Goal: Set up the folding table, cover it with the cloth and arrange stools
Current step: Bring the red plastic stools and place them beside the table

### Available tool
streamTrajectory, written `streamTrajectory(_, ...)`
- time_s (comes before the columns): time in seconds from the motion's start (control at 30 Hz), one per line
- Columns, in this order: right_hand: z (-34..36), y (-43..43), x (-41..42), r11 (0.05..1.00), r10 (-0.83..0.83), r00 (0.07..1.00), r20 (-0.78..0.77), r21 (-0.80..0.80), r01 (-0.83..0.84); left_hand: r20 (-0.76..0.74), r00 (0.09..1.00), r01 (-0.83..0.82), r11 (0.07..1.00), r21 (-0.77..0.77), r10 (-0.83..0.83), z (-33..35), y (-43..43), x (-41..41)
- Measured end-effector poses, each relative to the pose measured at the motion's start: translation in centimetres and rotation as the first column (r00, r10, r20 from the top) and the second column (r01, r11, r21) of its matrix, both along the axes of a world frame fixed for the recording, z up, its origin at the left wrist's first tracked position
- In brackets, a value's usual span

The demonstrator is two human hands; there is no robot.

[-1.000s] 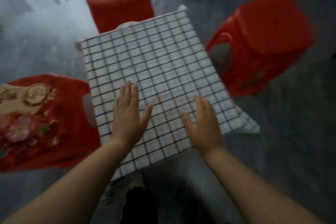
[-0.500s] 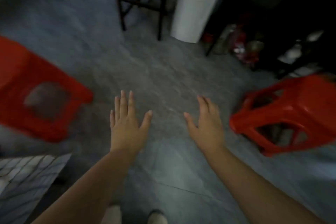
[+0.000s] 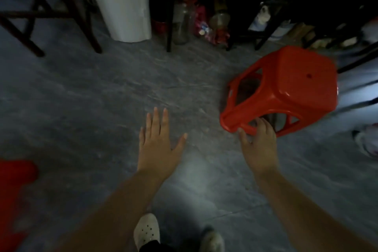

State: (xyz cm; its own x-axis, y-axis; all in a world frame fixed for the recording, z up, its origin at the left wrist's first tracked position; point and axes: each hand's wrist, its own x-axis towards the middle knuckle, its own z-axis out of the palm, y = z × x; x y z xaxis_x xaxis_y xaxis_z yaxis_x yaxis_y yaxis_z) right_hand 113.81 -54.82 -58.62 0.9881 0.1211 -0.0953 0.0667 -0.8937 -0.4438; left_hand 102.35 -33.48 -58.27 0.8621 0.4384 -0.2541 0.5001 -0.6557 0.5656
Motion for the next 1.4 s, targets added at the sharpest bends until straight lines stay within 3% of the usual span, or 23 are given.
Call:
streamTrajectory(0.23, -2.7, -3.8, 8.2, 0.985, -0.146, 0.989, -0.015, 0.096, 0.146, 0.011, 0.986, 0.166, 0.986, 0.021, -0.166, -1.4, -5.1, 12.3)
streamTrajectory(0.6, -5.4, -23.5, 30.5, 0.937, -0.348, 0.937, -0.017, 0.022, 0.348, -0.031, 0.965, 0.26, 0.965, -0.042, -0.261, -6.4, -22.7, 35.0)
streamTrajectory(0.8, -7.1, -28.9, 39.3, 0.92, -0.37, 0.903, -0.218, 0.053, 0.389, -0.063, 0.992, 0.092, 0.978, -0.187, -0.105, -9.2, -28.7, 45.7)
streamTrajectory(0.93, -9.6, -28.1, 41.0, 0.874, -0.407, 0.845, -0.346, 0.123, 0.471, -0.092, 0.996, -0.006, 0.984, -0.179, -0.01, -10.7, -29.4, 48.3)
streamTrajectory(1.03, -10.9, -27.8, 40.7, 0.864, -0.435, 0.85, -0.296, 0.128, 0.487, -0.077, 0.997, -0.039, 0.987, -0.156, 0.027, -11.2, -29.6, 48.1)
streamTrajectory(1.17, -11.5, -27.8, 40.6, 0.832, -0.483, 0.839, -0.248, 0.169, 0.529, -0.122, 0.975, -0.209, 0.951, -0.228, 0.185, -11.6, -29.2, 48.2)
streamTrajectory(1.4, -9.5, -26.1, 40.0, 0.858, -0.391, 0.852, -0.348, 0.197, 0.475, -0.151, 0.942, -0.333, 0.88, -0.338, 0.299, -11.0, -26.8, 46.6)
